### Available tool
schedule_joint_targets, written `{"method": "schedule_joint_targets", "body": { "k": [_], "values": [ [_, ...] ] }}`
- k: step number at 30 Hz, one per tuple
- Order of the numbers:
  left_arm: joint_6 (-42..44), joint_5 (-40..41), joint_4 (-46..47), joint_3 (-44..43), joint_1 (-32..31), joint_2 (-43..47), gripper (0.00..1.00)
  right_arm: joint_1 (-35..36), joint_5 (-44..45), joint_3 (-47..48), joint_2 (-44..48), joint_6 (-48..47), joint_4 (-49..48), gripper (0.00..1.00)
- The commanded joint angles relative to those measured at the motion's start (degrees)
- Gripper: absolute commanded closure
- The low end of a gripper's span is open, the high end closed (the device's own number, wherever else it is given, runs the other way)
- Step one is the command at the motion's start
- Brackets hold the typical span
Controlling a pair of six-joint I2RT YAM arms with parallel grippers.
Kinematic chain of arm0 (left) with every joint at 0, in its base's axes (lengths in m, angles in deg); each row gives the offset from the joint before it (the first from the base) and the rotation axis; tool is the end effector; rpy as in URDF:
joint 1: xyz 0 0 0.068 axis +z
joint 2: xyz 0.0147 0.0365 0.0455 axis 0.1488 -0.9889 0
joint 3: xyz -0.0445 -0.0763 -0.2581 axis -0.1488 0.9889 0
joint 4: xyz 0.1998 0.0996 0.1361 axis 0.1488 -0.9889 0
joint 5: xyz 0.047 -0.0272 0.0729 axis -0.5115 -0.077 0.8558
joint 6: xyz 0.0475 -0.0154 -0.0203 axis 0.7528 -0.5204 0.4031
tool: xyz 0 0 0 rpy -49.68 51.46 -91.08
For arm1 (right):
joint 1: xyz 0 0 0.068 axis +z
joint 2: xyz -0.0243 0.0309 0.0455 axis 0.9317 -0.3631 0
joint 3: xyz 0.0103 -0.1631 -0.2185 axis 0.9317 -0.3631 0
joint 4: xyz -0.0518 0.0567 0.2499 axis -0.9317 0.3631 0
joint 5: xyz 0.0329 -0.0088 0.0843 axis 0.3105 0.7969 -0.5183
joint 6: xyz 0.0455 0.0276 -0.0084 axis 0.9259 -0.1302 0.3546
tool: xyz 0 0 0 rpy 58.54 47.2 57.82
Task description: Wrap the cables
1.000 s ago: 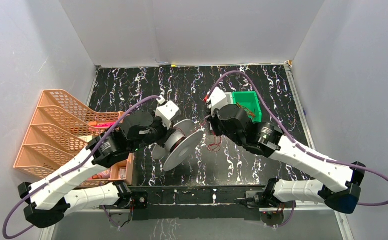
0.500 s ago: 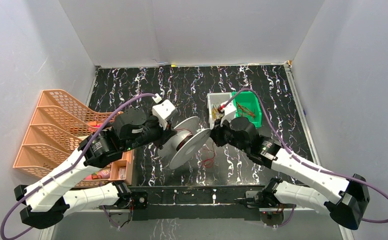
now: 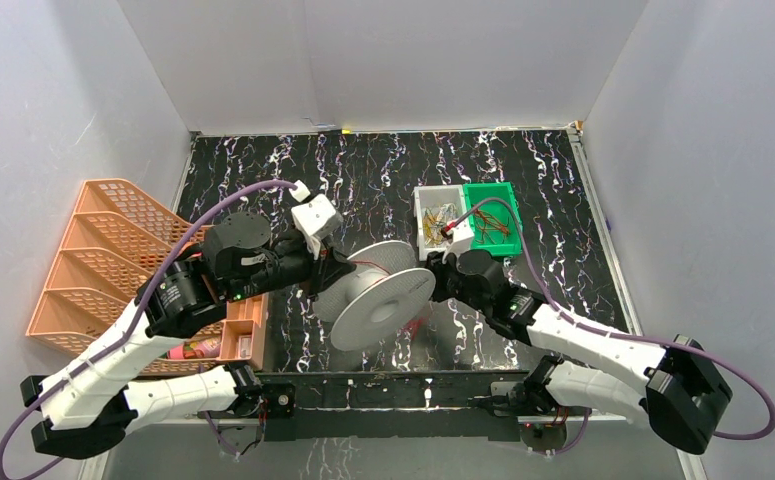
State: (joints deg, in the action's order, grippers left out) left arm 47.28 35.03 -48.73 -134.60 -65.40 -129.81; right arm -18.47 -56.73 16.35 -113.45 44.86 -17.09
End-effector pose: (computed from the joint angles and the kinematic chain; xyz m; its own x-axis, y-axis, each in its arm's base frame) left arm 0.0878 -0.1388 0.4503 -0.1925 0.1441 -0.9707 0.8575 0.5056 -0.0950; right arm 0.1475 0.1688 0.2323 -0.5085 0.0863 -0.8567 -0.4923 0.7872 0.3714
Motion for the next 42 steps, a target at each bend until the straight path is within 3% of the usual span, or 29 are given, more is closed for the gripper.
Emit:
{"method": "schedule_joint_targets", "body": {
  "k": [1, 8, 19, 28, 42],
  "values": [
    [-1.39, -0.95, 3.31, -3.57, -0.15, 1.52, 1.0, -0.54, 1.24, 0.39, -0.58, 1.07, -8.3, 0.6],
    [-2.36, 3.92, 4.36, -5.46, -0.2, 1.61, 1.0, -0.93, 0.13, -0.77, -0.45, 2.01, -8.54, 0.55],
    [-2.48, 4.77, 5.13, -6.46, -0.11, 0.78, 1.0, -0.93, -5.2, -2.37, 5.05, 4.26, -3.65, 0.46],
    [-3.06, 3.99, 7.88, -7.49, -0.11, 0.44, 1.0, -1.02, -4.75, -3.77, 4.6, 4.91, -2.5, 0.43],
    [-4.15, 2.13, 7.86, -7.84, -0.11, 1.21, 1.0, -1.02, -24.83, -6.95, 0.13, 8.89, -14.63, 0.38]
  ]
}}
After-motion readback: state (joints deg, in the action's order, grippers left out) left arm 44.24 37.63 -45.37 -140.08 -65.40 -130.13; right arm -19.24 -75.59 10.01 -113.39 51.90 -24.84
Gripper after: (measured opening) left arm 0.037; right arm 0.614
